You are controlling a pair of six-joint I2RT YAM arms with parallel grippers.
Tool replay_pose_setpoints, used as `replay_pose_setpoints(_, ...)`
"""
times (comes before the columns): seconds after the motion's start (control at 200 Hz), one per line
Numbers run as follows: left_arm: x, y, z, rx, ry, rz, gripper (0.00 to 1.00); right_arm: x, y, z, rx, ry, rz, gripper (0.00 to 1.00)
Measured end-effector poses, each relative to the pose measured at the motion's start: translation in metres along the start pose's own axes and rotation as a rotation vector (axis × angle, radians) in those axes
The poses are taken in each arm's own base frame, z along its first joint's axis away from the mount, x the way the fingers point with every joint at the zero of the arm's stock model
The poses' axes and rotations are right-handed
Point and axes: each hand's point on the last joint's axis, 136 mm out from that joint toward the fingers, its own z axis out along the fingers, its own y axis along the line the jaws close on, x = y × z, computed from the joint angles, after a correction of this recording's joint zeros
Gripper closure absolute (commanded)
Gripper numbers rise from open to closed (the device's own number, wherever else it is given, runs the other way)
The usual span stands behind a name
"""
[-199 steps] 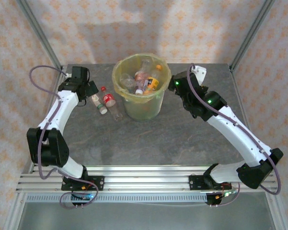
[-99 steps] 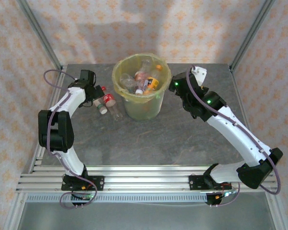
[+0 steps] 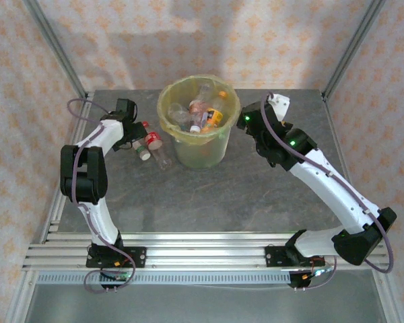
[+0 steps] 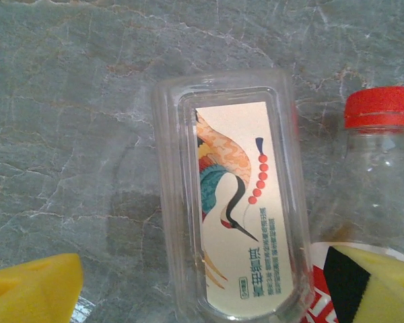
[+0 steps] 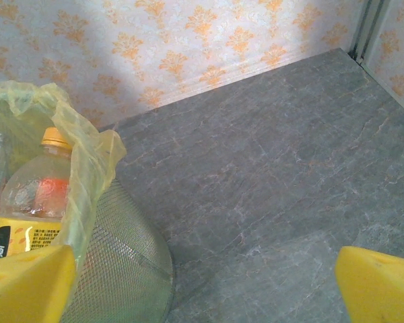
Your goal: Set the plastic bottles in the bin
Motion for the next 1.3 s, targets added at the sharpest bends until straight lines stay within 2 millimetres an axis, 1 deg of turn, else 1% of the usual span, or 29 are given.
replay_pose_setpoints(0.11,0.0,0.002,0.003,-0.006,0.006,-0.014,0.13,0.0,0.0,0.0,0.0,0.0,0.0,0.01)
replay_pose_setpoints(0.275,-0.001,0.007,0.005,-0.011,0.01,-0.048,0.13,0.0,0.0,0.0,0.0,0.001,0.0,0.01)
replay_pose_setpoints(0.4,0.0,0.011,0.013,-0.022,0.024,-0.065,0.13,0.0,0.0,0.0,0.0,0.001,0.0,0.01)
replay_pose_setpoints(0.581,0.008,0.016,0.028,-0.043,0.059,-0.072,0.13,0.001,0.0,0.0,0.0,0.002,-0.002,0.01)
replay_pose_setpoints(0.681,0.011,0.017,0.033,-0.052,0.07,-0.078,0.13,0.002,0.001,0.002,0.002,0.004,-0.004,0.01)
replay_pose_setpoints(0.741,0.011,0.017,0.033,-0.053,0.071,-0.081,0.16,0.003,0.001,0.003,0.004,0.007,-0.006,0.01)
replay_pose_setpoints(0.966,0.007,0.015,0.032,-0.048,0.063,-0.09,0.33,0.004,0.002,0.004,0.007,0.01,-0.01,0.01)
replay_pose_setpoints(1.041,0.007,0.015,0.032,-0.049,0.063,-0.089,0.34,0.004,0.002,0.004,0.007,0.01,-0.01,0.01)
replay_pose_setpoints(1.066,0.007,0.015,0.031,-0.049,0.064,-0.089,0.37,0.004,0.002,0.004,0.007,0.01,-0.01,0.01)
replay_pose_setpoints(1.101,0.007,0.015,0.031,-0.049,0.064,-0.089,0.39,0.004,0.002,0.004,0.007,0.01,-0.01,0.01)
replay_pose_setpoints(1.301,0.007,0.016,0.03,-0.051,0.065,-0.085,0.41,0.004,0.002,0.004,0.007,0.01,-0.01,0.01)
